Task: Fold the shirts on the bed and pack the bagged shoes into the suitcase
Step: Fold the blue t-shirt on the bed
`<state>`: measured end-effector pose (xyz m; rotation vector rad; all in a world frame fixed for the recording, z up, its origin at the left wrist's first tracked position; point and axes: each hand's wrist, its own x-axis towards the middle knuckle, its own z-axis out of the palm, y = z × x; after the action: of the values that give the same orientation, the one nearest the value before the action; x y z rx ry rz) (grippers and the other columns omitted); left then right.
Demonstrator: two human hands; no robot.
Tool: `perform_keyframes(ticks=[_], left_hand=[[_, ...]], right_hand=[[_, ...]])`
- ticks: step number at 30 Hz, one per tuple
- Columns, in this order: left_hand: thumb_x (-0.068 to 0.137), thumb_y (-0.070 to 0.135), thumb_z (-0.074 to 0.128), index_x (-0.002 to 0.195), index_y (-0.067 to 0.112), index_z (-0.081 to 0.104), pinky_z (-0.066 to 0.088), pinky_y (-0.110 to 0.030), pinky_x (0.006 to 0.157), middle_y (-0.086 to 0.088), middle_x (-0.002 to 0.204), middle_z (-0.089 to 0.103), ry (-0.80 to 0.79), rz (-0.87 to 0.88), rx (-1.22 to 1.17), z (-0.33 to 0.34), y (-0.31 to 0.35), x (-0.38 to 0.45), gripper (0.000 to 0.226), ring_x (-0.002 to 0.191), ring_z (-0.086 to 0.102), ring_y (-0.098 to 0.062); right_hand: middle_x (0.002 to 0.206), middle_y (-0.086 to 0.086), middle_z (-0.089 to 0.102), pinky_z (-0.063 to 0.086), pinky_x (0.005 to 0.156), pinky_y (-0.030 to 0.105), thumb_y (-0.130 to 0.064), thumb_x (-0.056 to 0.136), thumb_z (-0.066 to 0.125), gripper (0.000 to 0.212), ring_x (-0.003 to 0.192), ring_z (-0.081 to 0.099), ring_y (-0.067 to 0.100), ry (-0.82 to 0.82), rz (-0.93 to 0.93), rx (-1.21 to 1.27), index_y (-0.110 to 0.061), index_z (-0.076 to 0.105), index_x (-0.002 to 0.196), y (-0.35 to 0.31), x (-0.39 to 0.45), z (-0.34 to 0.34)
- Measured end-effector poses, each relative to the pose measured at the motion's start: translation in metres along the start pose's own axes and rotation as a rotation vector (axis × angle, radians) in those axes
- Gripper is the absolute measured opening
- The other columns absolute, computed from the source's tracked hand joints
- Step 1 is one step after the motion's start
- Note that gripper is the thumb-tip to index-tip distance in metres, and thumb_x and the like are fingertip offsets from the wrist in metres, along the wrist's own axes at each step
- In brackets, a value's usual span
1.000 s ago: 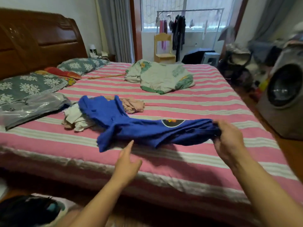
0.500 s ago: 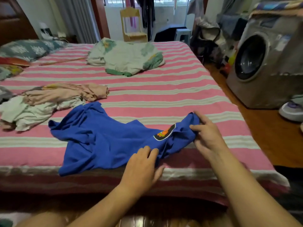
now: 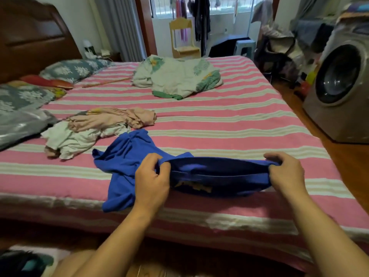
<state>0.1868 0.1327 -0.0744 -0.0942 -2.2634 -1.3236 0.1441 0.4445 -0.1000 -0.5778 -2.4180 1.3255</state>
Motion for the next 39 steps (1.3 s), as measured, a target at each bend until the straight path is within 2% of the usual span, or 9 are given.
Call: perform_keyframes(ticks=[5, 11, 14, 19, 23, 27, 31, 36, 39], left_hand=[[0.095, 0.010, 0.059, 0.072, 0.015, 0.039, 0.027, -0.023, 0.053, 0.005, 0.064, 0.035, -0.187, 0.035, 0.096, -0.079, 0.050, 0.039, 0.031, 0.057, 0.032, -0.009], [0.093, 0.010, 0.058, 0.071, 0.017, 0.041, 0.029, -0.031, 0.055, -0.001, 0.066, 0.040, 0.080, 0.138, 0.145, -0.190, 0.164, 0.144, 0.029, 0.057, 0.035, -0.011], [0.096, 0.014, 0.062, 0.070, 0.021, 0.039, 0.030, -0.029, 0.053, 0.003, 0.063, 0.039, 0.107, 0.247, -0.007, -0.239, 0.227, 0.170, 0.036, 0.056, 0.035, -0.007], [0.085, 0.034, 0.075, 0.085, 0.015, 0.058, 0.050, -0.024, 0.053, -0.005, 0.076, 0.066, -0.253, 0.126, -0.210, -0.295, 0.284, 0.174, 0.026, 0.066, 0.063, -0.013], [0.083, 0.026, 0.079, 0.120, 0.007, 0.068, 0.061, -0.033, 0.076, -0.017, 0.118, 0.072, -0.472, 0.074, -0.353, -0.310, 0.286, 0.173, 0.043, 0.099, 0.072, -0.027], [0.074, 0.030, 0.086, 0.120, 0.007, 0.069, 0.062, -0.036, 0.080, -0.021, 0.124, 0.069, -0.477, 0.103, -0.473, -0.313, 0.292, 0.177, 0.055, 0.103, 0.071, -0.030], [0.078, 0.029, 0.085, 0.116, 0.011, 0.073, 0.057, -0.044, 0.096, -0.022, 0.127, 0.067, -0.455, 0.132, -0.476, -0.313, 0.291, 0.189, 0.044, 0.108, 0.068, -0.033], [0.087, 0.020, 0.069, 0.117, 0.002, 0.069, 0.062, -0.035, 0.077, -0.019, 0.114, 0.073, -0.544, -0.065, -0.186, -0.291, 0.283, 0.191, 0.035, 0.097, 0.074, -0.030], [0.091, 0.026, 0.068, 0.115, 0.005, 0.072, 0.062, -0.041, 0.081, -0.017, 0.110, 0.075, -0.509, -0.133, -0.075, -0.262, 0.268, 0.189, 0.032, 0.099, 0.074, -0.033]], right_hand=[[0.091, 0.011, 0.070, 0.048, 0.078, 0.040, -0.002, 0.088, 0.054, 0.023, 0.093, 0.063, 0.034, -0.062, 0.016, 0.048, -0.015, 0.072, 0.092, -0.038, -0.024, 0.008], [0.061, 0.008, 0.049, 0.036, 0.058, 0.039, -0.020, 0.079, 0.054, 0.020, 0.066, 0.045, 0.027, 0.072, -0.174, 0.278, -0.003, 0.061, 0.070, -0.239, -0.004, -0.051], [0.075, 0.007, 0.060, 0.046, 0.062, 0.038, -0.027, 0.070, 0.045, 0.030, 0.070, 0.054, 0.026, 0.118, -0.231, 0.452, -0.013, 0.068, 0.083, -0.332, 0.008, -0.099], [0.096, 0.005, 0.062, 0.057, 0.060, 0.029, -0.010, 0.091, 0.041, 0.036, 0.081, 0.061, 0.024, -0.023, -0.345, 0.563, -0.022, 0.068, 0.110, -0.409, -0.018, -0.157], [0.094, 0.010, 0.068, 0.061, 0.063, 0.054, -0.038, 0.078, 0.042, 0.032, 0.080, 0.067, 0.037, 0.209, -0.372, 0.604, -0.020, 0.066, 0.088, -0.419, -0.025, -0.182], [0.092, 0.010, 0.060, 0.046, 0.076, 0.037, -0.046, 0.091, 0.043, 0.039, 0.087, 0.057, 0.033, 0.342, -0.424, 0.437, -0.011, 0.059, 0.090, -0.430, -0.034, -0.209], [0.099, 0.008, 0.064, 0.061, 0.071, 0.041, -0.033, 0.088, 0.061, 0.022, 0.100, 0.064, 0.030, 0.083, -0.462, 0.509, -0.011, 0.063, 0.089, -0.424, -0.027, -0.230], [0.123, 0.012, 0.066, 0.058, 0.090, 0.031, -0.005, 0.090, 0.069, 0.036, 0.115, 0.067, 0.025, -0.531, -0.479, 0.578, -0.011, 0.063, 0.126, -0.371, -0.012, -0.255], [0.113, 0.013, 0.070, 0.061, 0.084, 0.032, -0.002, 0.096, 0.062, 0.020, 0.106, 0.069, 0.025, -0.435, -0.498, 0.342, -0.010, 0.072, 0.111, -0.336, 0.004, -0.241]])
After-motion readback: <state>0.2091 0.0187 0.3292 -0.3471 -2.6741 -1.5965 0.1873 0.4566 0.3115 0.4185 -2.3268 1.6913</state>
